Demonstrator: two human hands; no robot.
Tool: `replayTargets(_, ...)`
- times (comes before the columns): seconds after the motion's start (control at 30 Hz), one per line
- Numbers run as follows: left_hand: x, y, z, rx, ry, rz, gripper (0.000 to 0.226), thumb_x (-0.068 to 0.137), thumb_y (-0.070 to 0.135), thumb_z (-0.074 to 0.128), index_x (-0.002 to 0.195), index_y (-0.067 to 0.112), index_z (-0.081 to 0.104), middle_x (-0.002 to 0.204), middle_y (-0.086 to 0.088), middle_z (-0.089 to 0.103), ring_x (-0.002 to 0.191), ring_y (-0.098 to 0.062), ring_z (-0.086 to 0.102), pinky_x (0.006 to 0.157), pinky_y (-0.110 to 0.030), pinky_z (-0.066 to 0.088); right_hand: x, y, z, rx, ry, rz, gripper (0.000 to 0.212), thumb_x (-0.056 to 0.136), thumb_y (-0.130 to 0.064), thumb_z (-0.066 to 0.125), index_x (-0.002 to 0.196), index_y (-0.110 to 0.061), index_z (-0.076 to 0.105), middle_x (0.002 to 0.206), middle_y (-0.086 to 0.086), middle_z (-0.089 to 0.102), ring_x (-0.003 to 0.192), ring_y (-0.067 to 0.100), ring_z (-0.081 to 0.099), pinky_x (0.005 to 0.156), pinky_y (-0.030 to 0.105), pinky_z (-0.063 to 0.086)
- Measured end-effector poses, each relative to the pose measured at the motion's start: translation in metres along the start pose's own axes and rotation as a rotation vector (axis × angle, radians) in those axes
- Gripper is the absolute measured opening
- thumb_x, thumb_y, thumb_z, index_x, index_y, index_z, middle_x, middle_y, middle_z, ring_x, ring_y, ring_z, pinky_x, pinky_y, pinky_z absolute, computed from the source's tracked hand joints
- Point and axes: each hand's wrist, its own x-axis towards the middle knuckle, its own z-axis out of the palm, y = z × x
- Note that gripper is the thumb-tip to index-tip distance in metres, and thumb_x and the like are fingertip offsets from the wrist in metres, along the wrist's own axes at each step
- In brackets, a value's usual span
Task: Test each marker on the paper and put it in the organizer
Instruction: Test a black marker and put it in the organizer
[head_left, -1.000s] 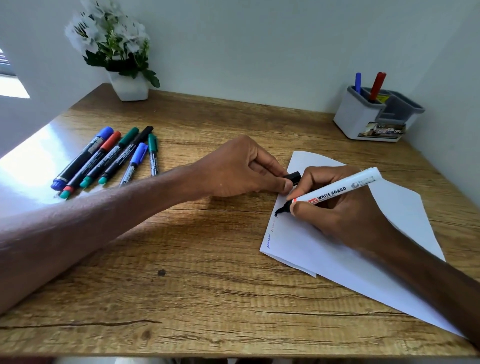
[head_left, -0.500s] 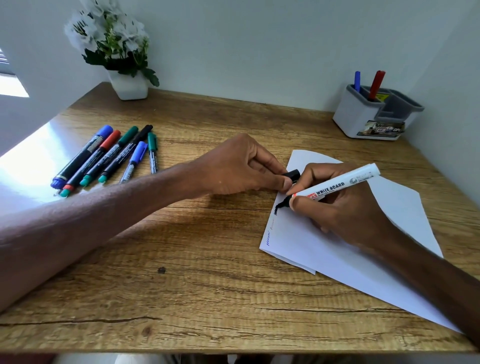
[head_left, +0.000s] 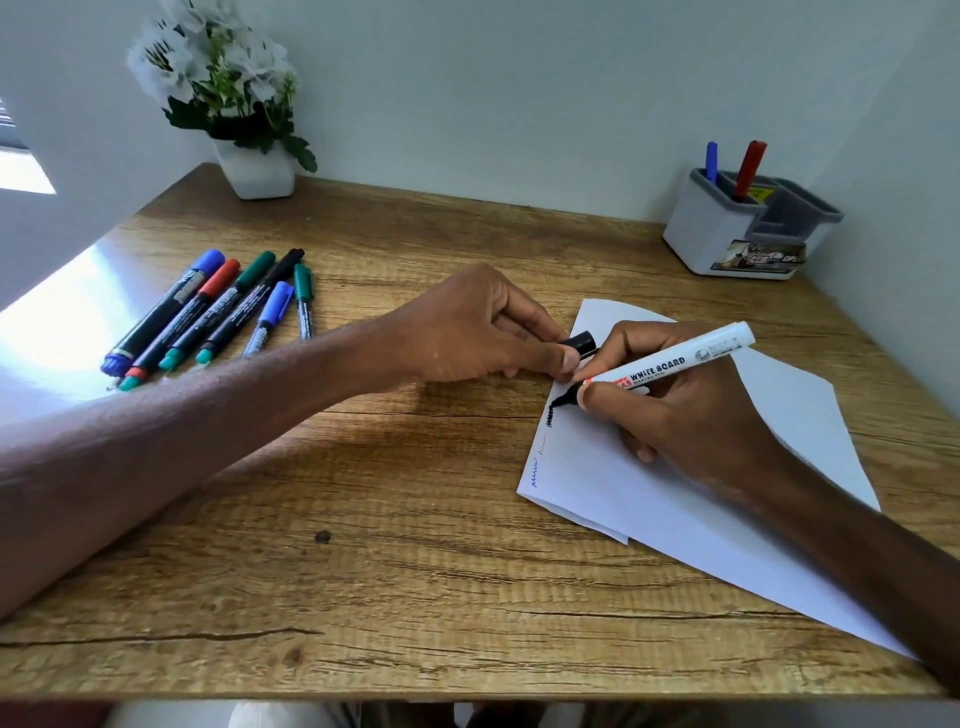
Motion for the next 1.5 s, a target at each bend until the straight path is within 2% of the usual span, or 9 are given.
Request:
replayTargets(0.23, 0.002, -0.001, -0.003, -0.022, 0.009, -0.004, 0.028, 0.080, 0.033, 0.083, 0.103, 0.018, 0.082, 0.086, -0.004, 0.080, 0.072, -0.015, 0.061, 0.073, -0.025, 0.048, 0.001, 0.001, -0.003, 0.170, 0.121, 0.059, 0.005, 0.085, 0.000, 0.073, 0.081, -0.002, 0.071, 0.061, 0.007, 0.064, 0.044, 0.027, 0.049, 0.037, 0.028, 0.042)
replayTargets(0.33, 0.003, -0.003, -0.005, -0.042, 0.026, -0.014, 0.026, 0.079, 0.033, 0.084, 0.102, 0.019, 0.082, 0.085, -0.007, 0.079, 0.070, -0.009, 0.061, 0.064, -0.013, 0.047, 0.003, 0.002, -0.007, 0.285, 0.216, 0.091, 0.008, 0.090, 0.008, 0.066, 0.091, 0.000, 0.069, 0.066, 0.009, 0.062, 0.053, 0.018, 0.050, 0.039, 0.025, 0.043)
replayTargets(0.5, 0.008, -0.007, -0.007, -0.078, 0.061, -0.027, 0.025, 0.083, 0.026, 0.083, 0.107, 0.018, 0.081, 0.079, 0.005, 0.078, 0.062, 0.000, 0.059, 0.054, -0.011, 0.044, 0.006, 0.001, -0.013, 0.370, 0.290, 0.071, 0.011, 0.091, 0.003, 0.066, 0.099, -0.005, 0.066, 0.074, 0.013, 0.065, 0.061, 0.021, 0.055, 0.044, 0.028, 0.046)
replayTargets(0.63, 0.008, -0.009, -0.010, -0.092, 0.056, -0.019, 0.026, 0.083, 0.024, 0.083, 0.109, 0.020, 0.080, 0.097, -0.005, 0.080, 0.078, -0.009, 0.061, 0.060, -0.014, 0.047, 0.006, 0.002, -0.015, 0.381, 0.243, 0.047, 0.013, 0.093, 0.003, 0.067, 0.105, -0.001, 0.066, 0.080, 0.013, 0.067, 0.069, 0.024, 0.058, 0.048, 0.031, 0.050)
replayTargets(0.9, 0.007, -0.007, -0.010, -0.116, 0.041, -0.002, 0.027, 0.084, 0.018, 0.082, 0.111, 0.017, 0.079, 0.102, -0.005, 0.080, 0.083, -0.007, 0.065, 0.062, -0.013, 0.049, 0.006, 0.000, -0.014, 0.399, 0.206, 0.091, 0.017, 0.086, -0.012, 0.064, 0.099, -0.004, 0.071, 0.080, 0.016, 0.068, 0.066, 0.024, 0.059, 0.046, 0.033, 0.050)
replayTargets(1.17, 0.003, -0.004, -0.010, -0.078, 0.020, 0.062, 0.029, 0.085, 0.018, 0.081, 0.113, 0.021, 0.079, 0.104, 0.004, 0.080, 0.100, -0.019, 0.073, 0.076, -0.017, 0.054, 0.007, 0.001, -0.012, 0.364, 0.188, 0.137, 0.012, 0.094, 0.001, 0.062, 0.105, 0.006, 0.067, 0.077, 0.015, 0.069, 0.063, 0.022, 0.059, 0.044, 0.032, 0.048)
replayTargets(1.3, 0.001, -0.003, -0.006, -0.069, 0.062, 0.142, 0.028, 0.085, 0.020, 0.080, 0.113, 0.020, 0.079, 0.103, -0.001, 0.080, 0.090, -0.019, 0.073, 0.072, -0.019, 0.055, 0.006, -0.003, -0.011, 0.375, 0.177, 0.124, 0.017, 0.091, -0.007, 0.068, 0.104, 0.003, 0.063, 0.082, 0.021, 0.072, 0.063, 0.024, 0.063, 0.044, 0.031, 0.050)
replayTargets(1.4, 0.001, -0.001, -0.002, -0.104, 0.085, 0.205, 0.029, 0.083, 0.031, 0.079, 0.110, 0.020, 0.080, 0.093, -0.015, 0.075, 0.070, -0.019, 0.057, 0.061, -0.027, 0.049, 0.006, -0.006, -0.015, 0.400, 0.181, 0.112, 0.020, 0.086, -0.016, 0.072, 0.098, -0.002, 0.066, 0.076, 0.017, 0.071, 0.057, 0.023, 0.061, 0.043, 0.029, 0.047)
replayTargets(1.5, 0.001, 0.001, -0.001, -0.150, 0.097, 0.264, 0.029, 0.082, 0.036, 0.076, 0.107, 0.021, 0.081, 0.091, -0.017, 0.075, 0.066, -0.023, 0.048, 0.058, -0.030, 0.042, 0.007, -0.007, -0.017, 0.441, 0.198, 0.110, 0.018, 0.082, -0.019, 0.074, 0.094, -0.007, 0.069, 0.068, 0.009, 0.066, 0.050, 0.017, 0.053, 0.040, 0.024, 0.041)
